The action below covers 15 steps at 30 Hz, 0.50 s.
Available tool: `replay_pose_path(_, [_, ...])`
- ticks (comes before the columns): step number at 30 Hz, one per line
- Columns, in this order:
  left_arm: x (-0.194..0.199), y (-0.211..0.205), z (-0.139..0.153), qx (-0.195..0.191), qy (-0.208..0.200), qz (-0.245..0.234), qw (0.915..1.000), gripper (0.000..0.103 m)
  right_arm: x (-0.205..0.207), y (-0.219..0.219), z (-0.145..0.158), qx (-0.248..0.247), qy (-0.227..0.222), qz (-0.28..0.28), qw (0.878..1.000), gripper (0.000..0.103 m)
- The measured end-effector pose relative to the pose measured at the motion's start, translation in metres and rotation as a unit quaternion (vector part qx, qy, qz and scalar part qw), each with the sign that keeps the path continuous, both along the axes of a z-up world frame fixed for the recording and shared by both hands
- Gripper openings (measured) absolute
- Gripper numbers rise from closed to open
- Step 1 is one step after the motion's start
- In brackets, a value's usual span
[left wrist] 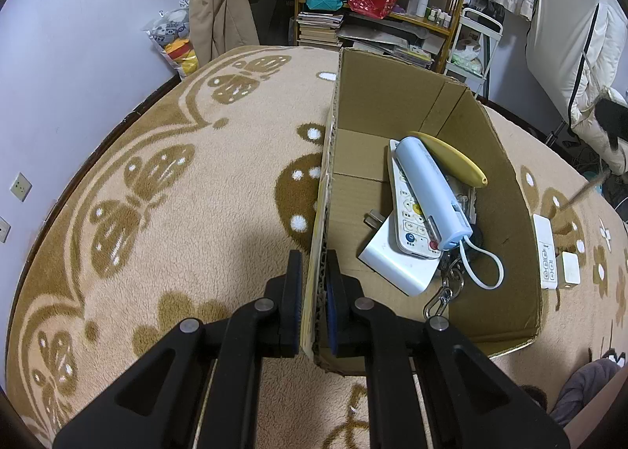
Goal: Organize rigid objects
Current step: 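Move the right gripper to the car key and grasp it, then carry the car key into the box with the right gripper and release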
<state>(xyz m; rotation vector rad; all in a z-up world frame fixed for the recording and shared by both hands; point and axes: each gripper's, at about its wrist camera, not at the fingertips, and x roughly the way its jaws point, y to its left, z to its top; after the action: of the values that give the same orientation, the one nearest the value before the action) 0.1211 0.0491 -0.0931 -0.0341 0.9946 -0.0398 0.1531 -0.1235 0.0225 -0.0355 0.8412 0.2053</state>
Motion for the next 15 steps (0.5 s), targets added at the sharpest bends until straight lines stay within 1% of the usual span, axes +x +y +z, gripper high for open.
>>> replay_pose_path(4, [0.000,0.000,0.000,-0.001,0.000,-0.001,1.0000,0.010,0.004,0.020,-0.003,0.014,0.004,0.013,1.000,0.029])
replay_pose_path(8, [0.000,-0.001,0.000,0.000,0.000,-0.001,1.0000,0.010,0.006,0.039,-0.017,0.021,0.018,0.026,0.999,0.029])
replay_pose_path(15, [-0.001,-0.004,0.001,0.002,-0.002,-0.003,1.0000,0.009,0.014,0.048,-0.059,0.053,0.077,0.025,0.995,0.029])
